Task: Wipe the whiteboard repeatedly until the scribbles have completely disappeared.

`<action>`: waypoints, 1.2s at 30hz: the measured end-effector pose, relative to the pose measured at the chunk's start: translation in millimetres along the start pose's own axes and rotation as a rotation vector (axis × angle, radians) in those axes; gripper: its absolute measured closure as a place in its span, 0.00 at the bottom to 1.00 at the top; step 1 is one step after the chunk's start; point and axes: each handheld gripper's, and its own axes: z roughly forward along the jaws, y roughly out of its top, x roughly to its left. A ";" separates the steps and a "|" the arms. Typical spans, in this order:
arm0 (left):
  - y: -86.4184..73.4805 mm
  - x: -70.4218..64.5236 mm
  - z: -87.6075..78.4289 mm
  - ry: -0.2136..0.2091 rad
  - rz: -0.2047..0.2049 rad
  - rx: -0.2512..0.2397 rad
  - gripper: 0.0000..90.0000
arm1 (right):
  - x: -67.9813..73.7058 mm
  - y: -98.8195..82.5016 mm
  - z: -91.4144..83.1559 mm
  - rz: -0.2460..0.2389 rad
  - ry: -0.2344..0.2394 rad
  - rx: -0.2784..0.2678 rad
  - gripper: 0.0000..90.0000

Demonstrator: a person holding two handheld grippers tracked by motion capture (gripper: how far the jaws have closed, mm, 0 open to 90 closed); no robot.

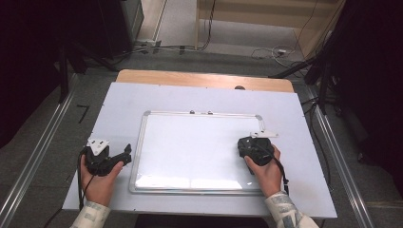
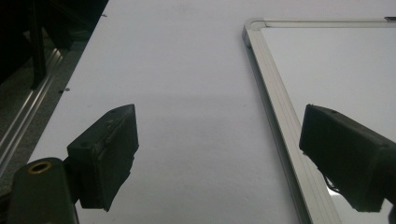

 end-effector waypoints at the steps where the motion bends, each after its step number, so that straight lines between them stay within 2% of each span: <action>1: 0.2 -0.5 -0.3 0.000 0.001 0.000 0.14 | 2.6 -1.5 -1.6 -0.016 0.004 0.001 0.43; 4: 0.1 -0.5 -0.7 0.001 0.003 0.000 0.14 | 1.3 -1.5 -1.8 -0.016 0.014 0.003 0.43; 6: -0.3 0.5 -1.1 0.002 -0.003 -0.003 0.14 | -8.3 1.4 0.9 -0.008 -0.020 0.004 0.43; 9: -0.8 2.7 -1.6 0.002 -0.008 -0.002 0.14 | -13.3 0.7 0.8 0.010 -0.021 0.002 0.43; 10: -0.8 3.2 -1.6 0.004 -0.008 0.000 0.14 | -9.6 -1.7 -1.9 -0.005 -0.026 0.004 0.43; 14: -0.4 1.5 -0.5 0.004 -0.005 0.000 0.14 | -2.6 -8.9 -8.4 -0.021 0.004 0.003 0.43; 16: -0.2 -0.1 -0.3 0.001 0.001 0.000 0.14 | 6.1 -15.6 -14.8 -0.058 0.027 0.001 0.43; 19: -0.1 -1.0 -0.4 0.002 0.001 -0.001 0.14 | 4.4 -16.0 -14.9 -0.053 0.044 0.002 0.43; 22: -0.4 0.1 -0.8 0.002 -0.002 -0.002 0.14 | -1.4 -11.9 -10.9 -0.040 0.027 0.000 0.43; 28: -0.6 0.9 -0.8 0.000 -0.002 -0.002 0.14 | -25.3 6.5 7.0 0.011 -0.014 0.001 0.43; 33: -0.6 0.8 0.5 -0.001 -0.002 0.003 0.14 | -33.1 15.5 14.5 0.028 -0.028 0.011 0.43; 36: -0.5 0.8 0.1 0.001 -0.005 0.000 0.14 | -30.3 14.2 14.0 0.022 -0.043 0.003 0.43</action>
